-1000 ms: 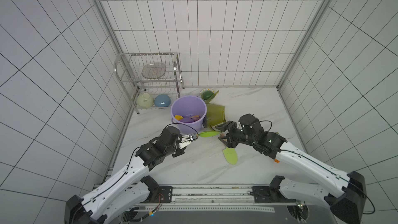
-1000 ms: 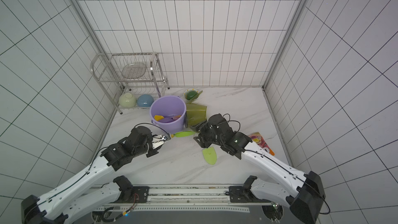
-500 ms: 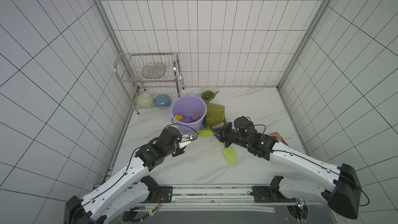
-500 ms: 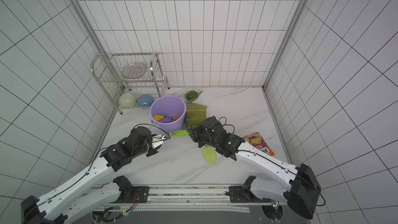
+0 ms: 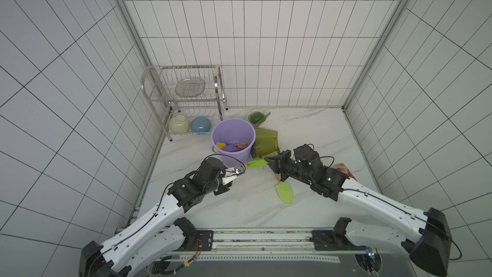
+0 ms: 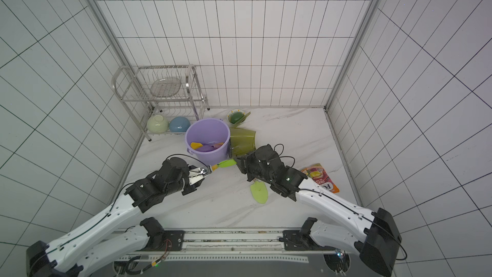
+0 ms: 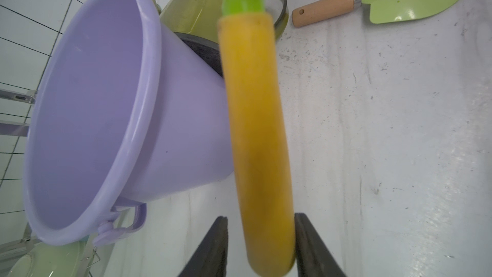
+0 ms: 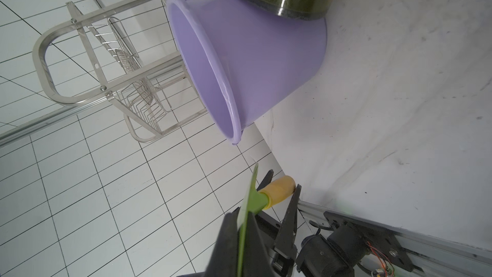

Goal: Organize the gardening tools
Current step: Pick up the gardening tool from the center of the board, then place the gardening tool in the container.

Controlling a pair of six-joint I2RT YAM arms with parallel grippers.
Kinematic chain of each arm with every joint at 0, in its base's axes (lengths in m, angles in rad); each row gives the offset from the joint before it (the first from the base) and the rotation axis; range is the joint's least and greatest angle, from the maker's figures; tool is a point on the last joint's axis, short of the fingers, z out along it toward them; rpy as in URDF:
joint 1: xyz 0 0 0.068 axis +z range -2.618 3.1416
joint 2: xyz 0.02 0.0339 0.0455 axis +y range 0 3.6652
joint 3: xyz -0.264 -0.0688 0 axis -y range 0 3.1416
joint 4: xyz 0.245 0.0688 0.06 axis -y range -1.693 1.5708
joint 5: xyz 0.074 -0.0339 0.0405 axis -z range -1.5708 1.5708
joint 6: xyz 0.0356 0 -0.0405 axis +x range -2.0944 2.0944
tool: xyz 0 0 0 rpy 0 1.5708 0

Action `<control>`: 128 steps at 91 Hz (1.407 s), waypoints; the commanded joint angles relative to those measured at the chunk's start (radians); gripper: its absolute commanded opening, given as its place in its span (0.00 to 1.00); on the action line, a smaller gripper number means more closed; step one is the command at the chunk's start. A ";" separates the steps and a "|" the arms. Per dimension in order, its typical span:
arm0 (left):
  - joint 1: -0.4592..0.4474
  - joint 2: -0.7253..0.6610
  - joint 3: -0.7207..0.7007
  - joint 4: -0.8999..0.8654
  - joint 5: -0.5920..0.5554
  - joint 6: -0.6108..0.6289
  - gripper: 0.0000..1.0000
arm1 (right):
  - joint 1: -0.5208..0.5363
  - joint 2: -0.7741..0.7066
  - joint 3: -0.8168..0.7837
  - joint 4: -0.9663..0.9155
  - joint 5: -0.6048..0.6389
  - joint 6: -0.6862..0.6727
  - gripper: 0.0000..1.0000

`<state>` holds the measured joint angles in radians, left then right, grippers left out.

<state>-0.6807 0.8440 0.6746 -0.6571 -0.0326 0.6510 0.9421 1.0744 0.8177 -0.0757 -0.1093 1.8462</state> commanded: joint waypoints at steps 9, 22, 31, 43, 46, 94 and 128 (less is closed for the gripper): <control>0.000 -0.012 0.005 -0.053 0.071 0.011 0.53 | -0.099 -0.072 0.044 -0.211 0.003 -0.208 0.00; 0.001 -0.008 0.012 -0.094 0.127 0.012 0.55 | -0.183 -0.027 0.193 -0.402 -0.102 -0.465 0.00; 0.001 -0.005 0.019 -0.127 0.170 0.015 0.55 | -0.202 0.040 0.338 -0.524 -0.149 -0.650 0.00; -0.001 -0.006 0.024 -0.168 0.238 0.016 0.55 | -0.205 0.161 0.587 -0.760 -0.156 -0.923 0.00; -0.002 -0.005 0.022 -0.173 0.249 0.017 0.55 | -0.205 0.191 0.662 -0.815 -0.155 -0.973 0.00; -0.011 0.001 -0.008 -0.184 0.349 0.006 0.54 | -0.052 0.770 1.732 -1.334 -0.089 -1.566 0.00; -0.031 -0.026 -0.050 -0.158 0.390 -0.012 0.54 | -0.014 0.901 1.749 -1.097 -0.069 -1.815 0.00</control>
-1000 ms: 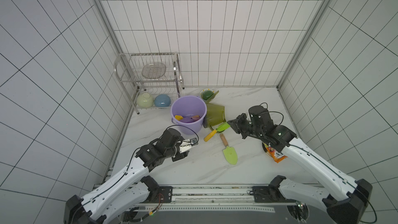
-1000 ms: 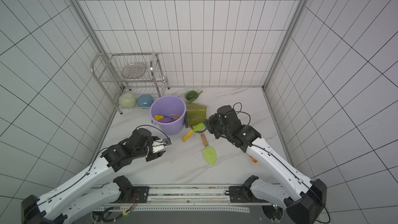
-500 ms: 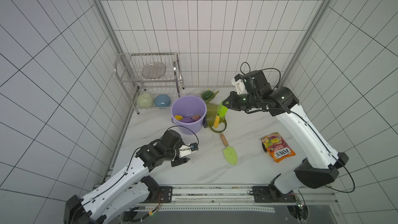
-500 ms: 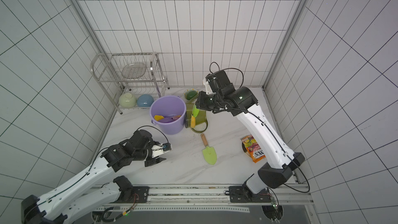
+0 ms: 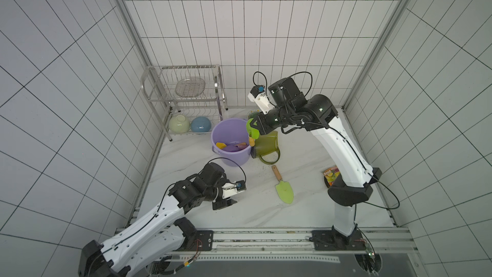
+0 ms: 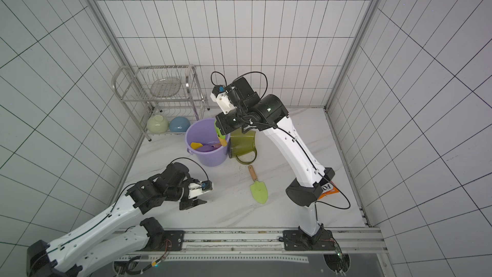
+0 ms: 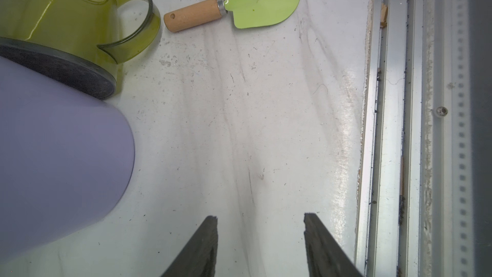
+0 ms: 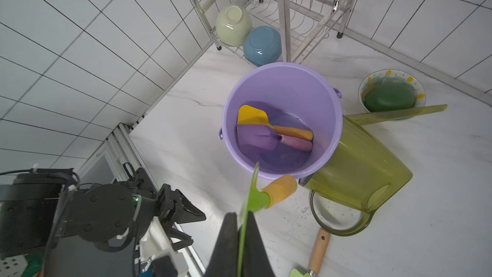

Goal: Organize the gardening tools
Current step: Place the gardening tool in the container.

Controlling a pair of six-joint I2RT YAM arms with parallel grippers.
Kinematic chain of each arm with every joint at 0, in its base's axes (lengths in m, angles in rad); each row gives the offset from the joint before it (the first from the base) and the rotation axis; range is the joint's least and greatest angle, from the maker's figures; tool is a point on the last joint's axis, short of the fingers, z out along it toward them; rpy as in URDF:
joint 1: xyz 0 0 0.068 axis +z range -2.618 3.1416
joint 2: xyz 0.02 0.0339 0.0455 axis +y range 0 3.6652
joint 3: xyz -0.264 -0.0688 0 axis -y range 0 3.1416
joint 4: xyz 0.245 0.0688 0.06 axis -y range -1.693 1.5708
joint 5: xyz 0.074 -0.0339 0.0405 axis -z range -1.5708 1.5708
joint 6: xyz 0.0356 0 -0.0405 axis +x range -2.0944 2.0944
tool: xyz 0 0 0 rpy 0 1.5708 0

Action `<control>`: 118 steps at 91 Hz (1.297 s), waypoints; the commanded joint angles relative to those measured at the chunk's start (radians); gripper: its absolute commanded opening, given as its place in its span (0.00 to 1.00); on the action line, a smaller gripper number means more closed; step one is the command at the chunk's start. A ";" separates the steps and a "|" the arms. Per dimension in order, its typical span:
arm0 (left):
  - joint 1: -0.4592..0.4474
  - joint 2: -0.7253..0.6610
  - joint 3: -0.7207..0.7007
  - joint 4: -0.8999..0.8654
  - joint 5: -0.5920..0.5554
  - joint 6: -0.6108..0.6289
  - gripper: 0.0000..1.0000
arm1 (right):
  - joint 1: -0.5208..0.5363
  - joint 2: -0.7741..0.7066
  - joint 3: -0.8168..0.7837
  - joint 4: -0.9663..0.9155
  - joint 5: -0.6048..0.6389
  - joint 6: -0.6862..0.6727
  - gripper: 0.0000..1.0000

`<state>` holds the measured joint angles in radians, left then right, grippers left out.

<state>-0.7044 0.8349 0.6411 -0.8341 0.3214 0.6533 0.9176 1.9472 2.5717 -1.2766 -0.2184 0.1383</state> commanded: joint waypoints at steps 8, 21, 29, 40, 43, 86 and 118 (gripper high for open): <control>-0.009 -0.025 -0.025 0.023 0.045 -0.015 0.54 | 0.010 0.058 -0.005 0.150 0.083 -0.139 0.00; -0.011 -0.040 -0.027 0.024 0.044 -0.019 0.54 | 0.010 0.122 -0.008 0.194 0.174 -0.193 0.00; -0.010 -0.043 -0.028 0.026 0.035 -0.023 0.54 | 0.009 0.166 -0.024 0.222 0.215 -0.218 0.00; -0.010 -0.056 -0.038 0.039 0.025 -0.023 0.54 | -0.002 0.221 -0.051 0.252 0.216 -0.217 0.00; -0.011 -0.058 -0.037 0.039 0.025 -0.023 0.54 | -0.002 0.239 -0.051 0.252 0.223 -0.215 0.00; -0.011 -0.094 -0.057 0.055 0.001 -0.026 0.54 | -0.002 0.336 -0.132 0.273 0.320 -0.178 0.00; -0.013 -0.094 -0.057 0.062 -0.049 -0.033 0.54 | 0.002 0.344 -0.139 0.267 0.306 -0.130 0.17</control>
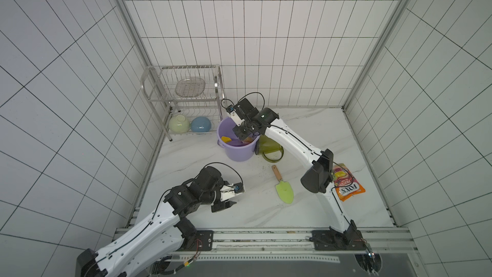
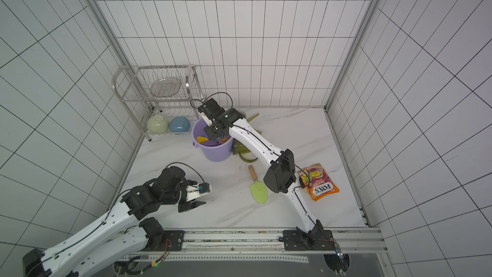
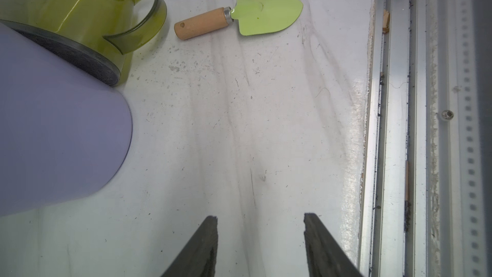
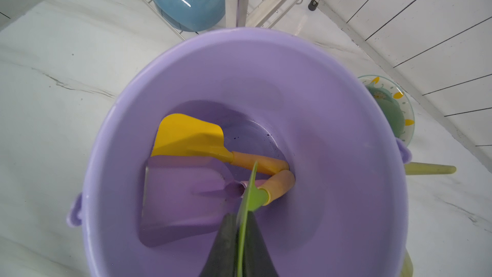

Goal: Organize the gardening tools
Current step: Place the gardening tool in the container.

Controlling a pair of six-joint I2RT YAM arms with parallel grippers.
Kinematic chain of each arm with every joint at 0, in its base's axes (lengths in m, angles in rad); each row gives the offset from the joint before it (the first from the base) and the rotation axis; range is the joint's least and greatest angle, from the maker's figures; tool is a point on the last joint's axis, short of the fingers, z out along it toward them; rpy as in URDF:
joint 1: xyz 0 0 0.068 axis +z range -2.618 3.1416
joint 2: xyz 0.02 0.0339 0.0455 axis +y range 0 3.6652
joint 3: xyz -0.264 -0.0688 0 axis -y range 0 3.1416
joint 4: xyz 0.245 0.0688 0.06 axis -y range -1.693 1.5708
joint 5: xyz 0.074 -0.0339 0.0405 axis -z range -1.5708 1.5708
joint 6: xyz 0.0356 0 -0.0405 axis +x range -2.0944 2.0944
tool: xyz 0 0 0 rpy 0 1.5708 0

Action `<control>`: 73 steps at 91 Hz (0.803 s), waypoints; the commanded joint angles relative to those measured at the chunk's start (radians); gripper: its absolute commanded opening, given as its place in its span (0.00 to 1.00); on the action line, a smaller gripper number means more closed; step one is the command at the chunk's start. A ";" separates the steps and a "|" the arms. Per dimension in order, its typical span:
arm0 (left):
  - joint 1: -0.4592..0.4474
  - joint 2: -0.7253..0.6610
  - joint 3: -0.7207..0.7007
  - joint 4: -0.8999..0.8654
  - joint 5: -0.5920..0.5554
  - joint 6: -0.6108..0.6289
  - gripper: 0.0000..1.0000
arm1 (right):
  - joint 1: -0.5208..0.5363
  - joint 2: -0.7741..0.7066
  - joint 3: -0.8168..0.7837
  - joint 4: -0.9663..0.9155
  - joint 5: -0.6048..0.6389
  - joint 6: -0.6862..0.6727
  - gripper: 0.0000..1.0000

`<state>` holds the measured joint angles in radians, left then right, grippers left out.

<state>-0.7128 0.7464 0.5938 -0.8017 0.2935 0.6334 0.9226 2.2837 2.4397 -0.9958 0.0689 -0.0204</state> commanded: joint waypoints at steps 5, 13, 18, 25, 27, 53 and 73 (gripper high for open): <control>-0.004 -0.003 -0.009 0.032 -0.022 -0.013 0.54 | -0.002 0.002 -0.004 -0.014 0.009 0.036 0.22; -0.004 0.003 -0.005 0.037 -0.023 -0.012 0.54 | -0.003 -0.012 -0.003 -0.014 -0.003 0.049 0.28; -0.004 0.006 -0.003 0.039 -0.024 -0.012 0.54 | -0.003 -0.022 0.000 -0.017 -0.013 0.059 0.33; -0.006 0.009 0.002 0.041 -0.026 -0.012 0.54 | -0.003 -0.042 0.002 -0.025 -0.027 0.071 0.39; -0.006 0.010 0.003 0.042 -0.028 -0.012 0.54 | -0.004 -0.050 0.002 -0.029 -0.032 0.076 0.41; -0.006 0.037 0.034 0.041 -0.039 0.006 0.54 | -0.011 -0.239 -0.108 -0.051 -0.171 0.164 0.58; -0.008 0.036 0.057 0.047 -0.040 0.016 0.54 | -0.017 -0.488 -0.485 0.049 -0.145 0.232 0.60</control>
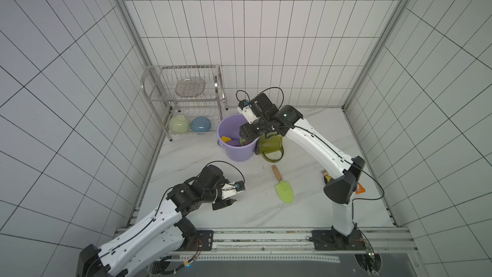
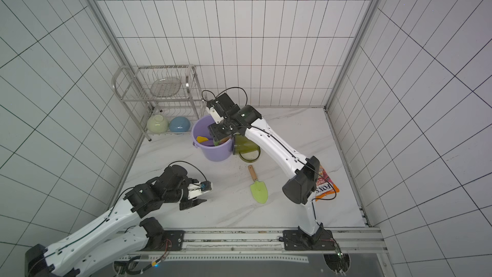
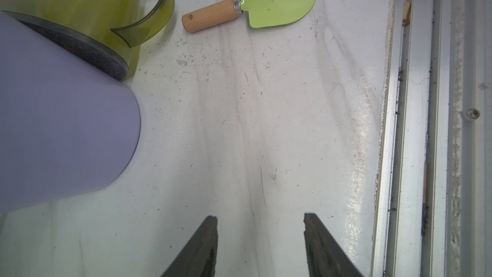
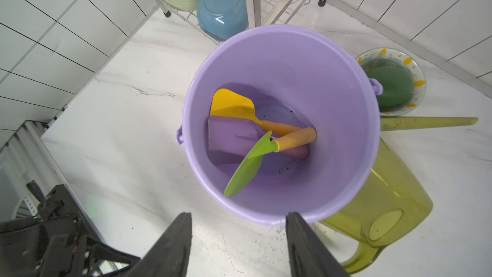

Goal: Organize the gardening tools
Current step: Place the gardening tool in the container, then pick up the gardening tool from the center of the board.

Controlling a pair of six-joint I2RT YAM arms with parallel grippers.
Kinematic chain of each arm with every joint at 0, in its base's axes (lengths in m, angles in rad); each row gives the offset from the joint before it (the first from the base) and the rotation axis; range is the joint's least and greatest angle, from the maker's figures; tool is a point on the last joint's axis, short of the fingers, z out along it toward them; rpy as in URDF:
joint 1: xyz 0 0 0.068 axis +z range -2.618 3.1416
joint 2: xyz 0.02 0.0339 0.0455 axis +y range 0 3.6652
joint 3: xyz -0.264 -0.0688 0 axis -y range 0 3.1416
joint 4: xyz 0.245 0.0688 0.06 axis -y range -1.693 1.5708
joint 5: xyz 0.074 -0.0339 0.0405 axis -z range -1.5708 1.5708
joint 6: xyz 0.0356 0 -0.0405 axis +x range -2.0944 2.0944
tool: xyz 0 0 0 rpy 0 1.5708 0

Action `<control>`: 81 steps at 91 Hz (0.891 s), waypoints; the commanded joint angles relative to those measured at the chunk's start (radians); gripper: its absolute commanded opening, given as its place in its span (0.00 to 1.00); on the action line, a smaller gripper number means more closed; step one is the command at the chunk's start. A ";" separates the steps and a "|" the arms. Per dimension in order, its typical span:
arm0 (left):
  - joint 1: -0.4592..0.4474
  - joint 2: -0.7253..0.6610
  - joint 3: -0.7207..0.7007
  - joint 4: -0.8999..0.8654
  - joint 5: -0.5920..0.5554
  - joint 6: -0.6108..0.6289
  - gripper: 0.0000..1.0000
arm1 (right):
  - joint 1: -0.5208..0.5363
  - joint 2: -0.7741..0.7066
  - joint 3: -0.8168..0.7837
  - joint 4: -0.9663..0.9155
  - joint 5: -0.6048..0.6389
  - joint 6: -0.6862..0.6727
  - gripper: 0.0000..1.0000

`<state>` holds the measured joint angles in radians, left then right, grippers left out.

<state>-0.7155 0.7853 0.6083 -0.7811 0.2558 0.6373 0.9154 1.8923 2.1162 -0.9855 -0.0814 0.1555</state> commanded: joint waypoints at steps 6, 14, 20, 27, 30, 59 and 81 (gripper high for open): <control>-0.006 -0.002 0.046 0.026 0.003 0.014 0.54 | -0.011 -0.179 -0.296 0.089 0.051 0.071 0.60; -0.009 0.001 0.047 0.025 0.008 0.015 0.54 | -0.013 -0.274 -0.458 0.145 0.102 0.089 0.60; -0.010 0.003 0.047 0.026 0.013 0.012 0.54 | -0.014 -0.327 -0.559 0.176 0.134 0.100 0.60; -0.012 0.006 0.046 0.031 0.019 0.009 0.54 | -0.013 -0.377 -0.667 0.210 0.159 0.111 0.60; -0.012 0.006 0.045 0.032 0.021 0.007 0.54 | -0.013 -0.393 -0.710 0.221 0.172 0.118 0.61; -0.013 0.010 0.047 0.034 0.024 -0.001 0.54 | -0.037 -0.418 -1.065 0.414 0.260 0.188 0.63; -0.013 0.016 0.046 0.036 0.016 0.001 0.54 | -0.050 -0.311 -1.142 0.544 0.218 0.202 0.66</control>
<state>-0.7258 0.8017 0.6319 -0.7734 0.2630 0.6434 0.8742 1.5349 0.9859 -0.5423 0.1432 0.3351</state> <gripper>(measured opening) 0.542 0.662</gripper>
